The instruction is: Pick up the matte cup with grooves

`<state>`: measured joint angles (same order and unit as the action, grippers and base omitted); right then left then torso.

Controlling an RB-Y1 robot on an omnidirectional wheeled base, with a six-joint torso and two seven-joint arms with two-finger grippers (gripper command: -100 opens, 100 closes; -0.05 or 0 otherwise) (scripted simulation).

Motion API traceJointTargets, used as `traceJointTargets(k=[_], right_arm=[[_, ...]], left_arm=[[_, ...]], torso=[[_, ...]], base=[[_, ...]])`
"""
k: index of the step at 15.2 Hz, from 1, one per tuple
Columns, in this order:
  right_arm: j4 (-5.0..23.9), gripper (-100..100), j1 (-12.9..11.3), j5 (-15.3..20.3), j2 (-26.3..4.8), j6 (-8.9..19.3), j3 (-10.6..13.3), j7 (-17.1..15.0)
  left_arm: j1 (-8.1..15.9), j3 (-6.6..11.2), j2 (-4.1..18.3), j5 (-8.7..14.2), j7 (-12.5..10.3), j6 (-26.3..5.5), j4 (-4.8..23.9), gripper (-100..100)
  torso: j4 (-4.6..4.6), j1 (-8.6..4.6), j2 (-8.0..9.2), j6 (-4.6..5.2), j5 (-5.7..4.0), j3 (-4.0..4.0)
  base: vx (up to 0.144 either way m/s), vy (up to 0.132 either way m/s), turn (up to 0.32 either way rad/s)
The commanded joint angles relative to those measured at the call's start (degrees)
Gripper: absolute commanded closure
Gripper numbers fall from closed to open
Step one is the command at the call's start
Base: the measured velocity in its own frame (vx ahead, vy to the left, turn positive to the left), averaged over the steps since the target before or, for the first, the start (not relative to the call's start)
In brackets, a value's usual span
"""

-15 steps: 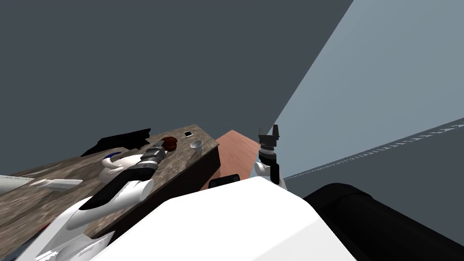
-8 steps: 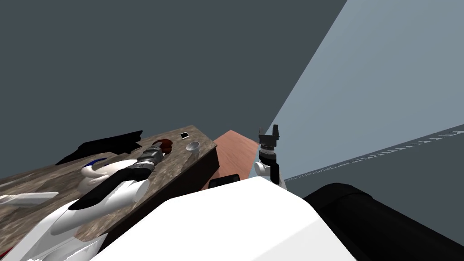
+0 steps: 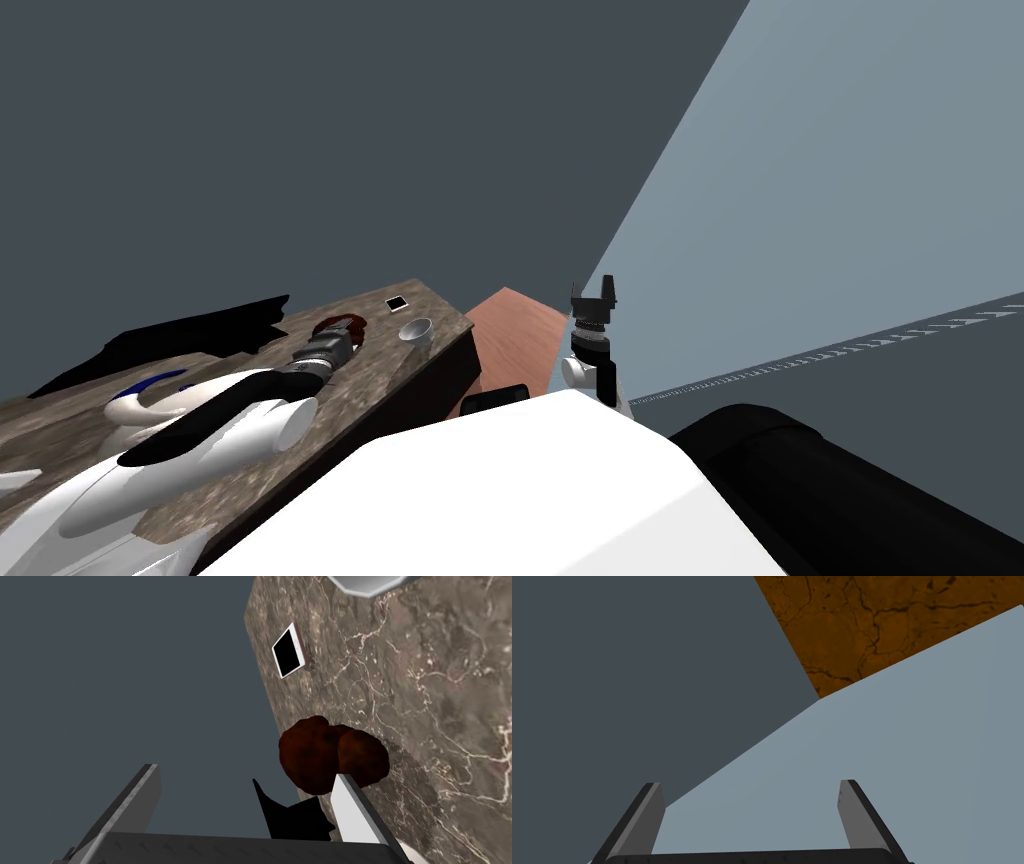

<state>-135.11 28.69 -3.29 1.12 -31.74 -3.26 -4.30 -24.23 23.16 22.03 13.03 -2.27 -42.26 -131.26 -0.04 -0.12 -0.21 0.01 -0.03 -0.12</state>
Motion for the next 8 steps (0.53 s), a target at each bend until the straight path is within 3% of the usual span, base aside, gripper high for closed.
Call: traceJointTargets(k=[1,2,5,6,8], right_arm=[[0.0,0,0.0,0.0,0.0,0.0,0.0,0.0],[0.0,0,0.0,0.0,0.0,0.0,0.0,0.0],[0.0,0,0.0,0.0,0.0,0.0,0.0,0.0],[0.0,0,0.0,0.0,0.0,0.0,0.0,0.0],[0.0,0,0.0,0.0,0.0,0.0,0.0,0.0]], left_arm=[[-0.1,0.31,0.0,0.3,0.1,-2.6,-0.3,-100],[-0.2,1.45,0.3,1.5,0.4,-4.0,-1.1,-100],[-0.2,1.45,0.3,1.5,0.4,-6.8,-1.1,-100],[-0.5,2.56,0.5,2.6,0.7,-8.4,-1.9,-100],[-0.5,2.56,0.5,2.6,0.7,-10.6,-1.9,-100]], torso=[[0.00,0.00,0.00,0.00,0.00,0.00],[0.00,0.00,0.01,-0.02,0.00,0.00],[-0.01,-0.04,-0.03,-0.02,-0.01,-0.02],[0.00,-0.01,0.03,-0.03,0.00,0.01],[0.00,-0.06,0.00,0.00,-0.01,0.00]], base=[[0.044,-0.017,-0.066],[0.057,-0.029,-0.147],[0.047,-0.022,-0.057],[0.040,-0.027,-0.111],[0.051,-0.022,-0.111]])
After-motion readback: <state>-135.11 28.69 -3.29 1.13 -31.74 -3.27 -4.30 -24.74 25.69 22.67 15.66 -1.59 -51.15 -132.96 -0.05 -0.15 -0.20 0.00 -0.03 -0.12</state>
